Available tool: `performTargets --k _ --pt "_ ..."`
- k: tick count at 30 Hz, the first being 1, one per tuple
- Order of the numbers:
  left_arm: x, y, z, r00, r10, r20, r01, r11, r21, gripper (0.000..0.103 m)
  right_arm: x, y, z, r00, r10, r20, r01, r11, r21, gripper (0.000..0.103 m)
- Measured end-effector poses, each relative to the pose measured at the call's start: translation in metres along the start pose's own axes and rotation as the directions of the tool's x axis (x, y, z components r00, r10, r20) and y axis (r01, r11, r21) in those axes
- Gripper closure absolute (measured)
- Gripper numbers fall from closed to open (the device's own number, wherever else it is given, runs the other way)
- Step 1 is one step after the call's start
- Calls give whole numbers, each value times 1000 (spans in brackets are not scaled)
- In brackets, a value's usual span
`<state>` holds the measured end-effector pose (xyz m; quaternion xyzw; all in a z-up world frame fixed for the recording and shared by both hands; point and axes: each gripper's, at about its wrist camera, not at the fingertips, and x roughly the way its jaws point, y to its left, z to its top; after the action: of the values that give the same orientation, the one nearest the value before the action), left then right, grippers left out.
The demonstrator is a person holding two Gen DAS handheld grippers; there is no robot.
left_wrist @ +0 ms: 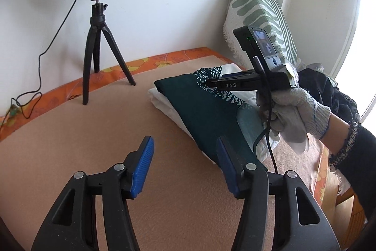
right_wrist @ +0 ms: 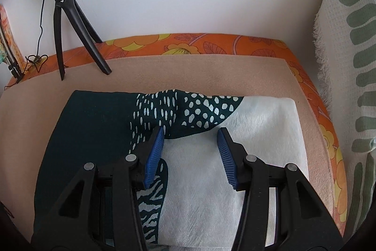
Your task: Fold small clothes
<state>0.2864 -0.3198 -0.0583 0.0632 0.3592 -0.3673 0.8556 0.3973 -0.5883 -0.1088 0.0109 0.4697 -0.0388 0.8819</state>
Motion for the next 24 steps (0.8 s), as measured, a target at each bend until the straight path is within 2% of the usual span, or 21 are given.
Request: performTargets --k 3,5,6,16,17,20,24 --pt "-12 -4 -2 1000 28 12 -29 999 30 47 -8 -6 -4 1000 -6 10 6 999 44 53" --pt "-21 -4 -2 999 35 18 -36 999 32 38 -20 -8 -6 1000 -8 21 7 997 77 53" --pt "-27 -4 -2 999 37 26 -37 999 30 37 -27 -7 -6 999 -8 32 6 996 85 53" --pt "-91 -7 -14 996 61 69 -61 998 2 27 -109 22 -28 995 -33 99 20 992 126 53" --pt "-98 -6 -17 995 63 71 -63 998 -2 23 -116 25 -31 994 -29 103 15 991 132 51" --pt "-117 -7 -26 995 72 75 -71 997 -9 23 -140 35 -45 992 -44 120 25 988 152 42" --pt "-143 -10 -44 994 83 77 -83 997 0 23 -169 52 -63 989 -62 134 40 986 160 39"
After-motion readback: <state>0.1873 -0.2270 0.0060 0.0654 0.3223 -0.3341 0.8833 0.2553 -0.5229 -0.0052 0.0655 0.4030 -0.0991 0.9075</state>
